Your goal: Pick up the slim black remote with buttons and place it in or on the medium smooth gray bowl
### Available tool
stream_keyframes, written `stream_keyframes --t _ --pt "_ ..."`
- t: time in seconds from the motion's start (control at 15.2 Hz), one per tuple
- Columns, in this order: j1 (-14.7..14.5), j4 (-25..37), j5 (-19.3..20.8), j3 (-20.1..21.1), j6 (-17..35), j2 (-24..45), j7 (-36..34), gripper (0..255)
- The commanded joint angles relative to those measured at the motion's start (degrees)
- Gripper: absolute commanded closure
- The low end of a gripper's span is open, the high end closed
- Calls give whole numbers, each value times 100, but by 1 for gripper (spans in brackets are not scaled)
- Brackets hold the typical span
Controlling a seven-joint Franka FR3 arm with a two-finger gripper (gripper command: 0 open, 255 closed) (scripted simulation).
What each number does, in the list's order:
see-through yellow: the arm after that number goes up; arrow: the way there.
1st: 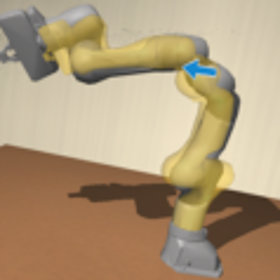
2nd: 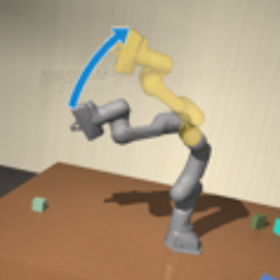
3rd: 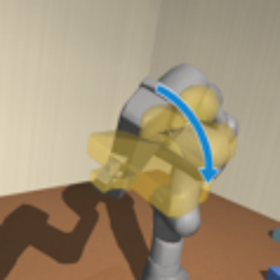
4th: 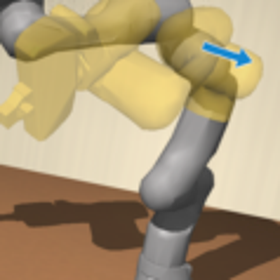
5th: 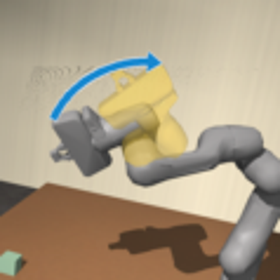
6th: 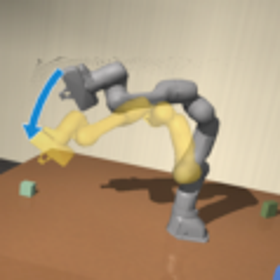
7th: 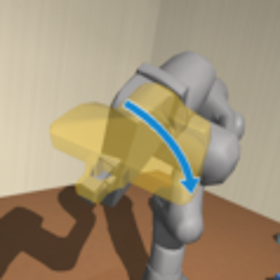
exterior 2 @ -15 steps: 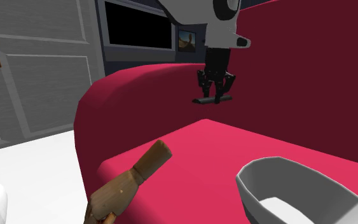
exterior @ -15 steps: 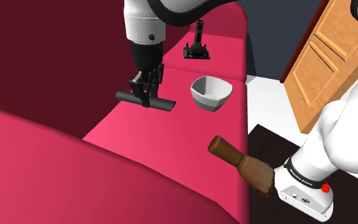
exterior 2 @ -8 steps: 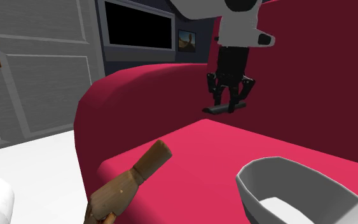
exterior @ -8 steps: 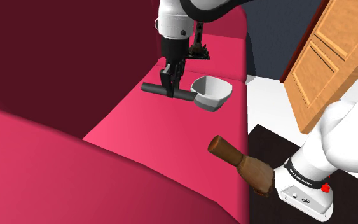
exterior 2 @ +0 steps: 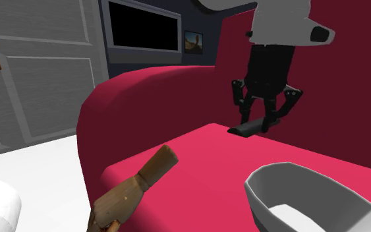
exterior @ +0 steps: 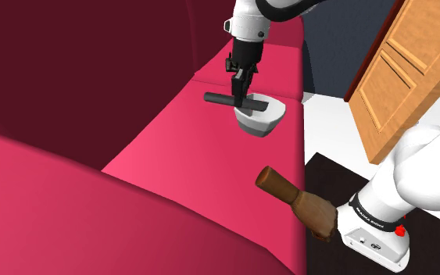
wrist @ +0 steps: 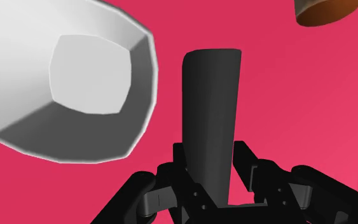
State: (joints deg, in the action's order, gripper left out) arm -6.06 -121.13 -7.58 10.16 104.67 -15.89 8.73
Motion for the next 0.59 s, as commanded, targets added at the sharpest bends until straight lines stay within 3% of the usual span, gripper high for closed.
stream_keyframes --t 0.0,0.53 --pt "115 -159 35 -203 -43 -173 312 255" --pt "582 -575 322 -1018 -130 -571 1478 255"
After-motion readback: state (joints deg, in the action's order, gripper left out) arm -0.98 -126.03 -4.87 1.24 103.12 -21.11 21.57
